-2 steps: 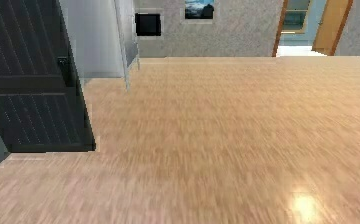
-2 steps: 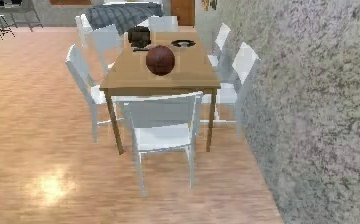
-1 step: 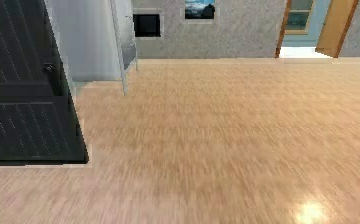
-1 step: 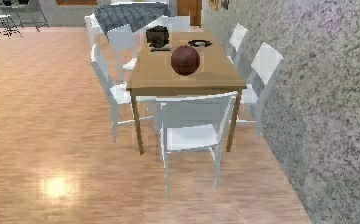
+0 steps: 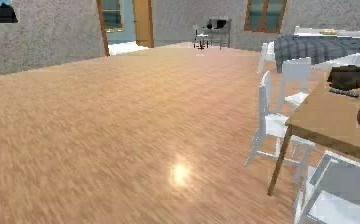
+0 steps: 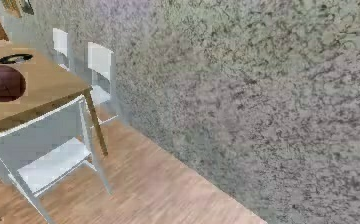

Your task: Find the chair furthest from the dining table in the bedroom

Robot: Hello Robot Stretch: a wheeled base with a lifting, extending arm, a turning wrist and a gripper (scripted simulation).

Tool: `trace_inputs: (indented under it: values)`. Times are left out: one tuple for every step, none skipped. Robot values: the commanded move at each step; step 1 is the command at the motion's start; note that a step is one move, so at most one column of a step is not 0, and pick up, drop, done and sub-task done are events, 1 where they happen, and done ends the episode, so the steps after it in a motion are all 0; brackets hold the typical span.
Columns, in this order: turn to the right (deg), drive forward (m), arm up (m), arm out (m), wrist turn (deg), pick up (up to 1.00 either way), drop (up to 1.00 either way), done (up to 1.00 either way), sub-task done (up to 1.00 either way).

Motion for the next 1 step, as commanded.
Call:
trace_inputs:
  values:
    - [0.0, 1.00, 0.00, 0.00, 0.0, 0.00, 0.00, 0.00, 0.00]
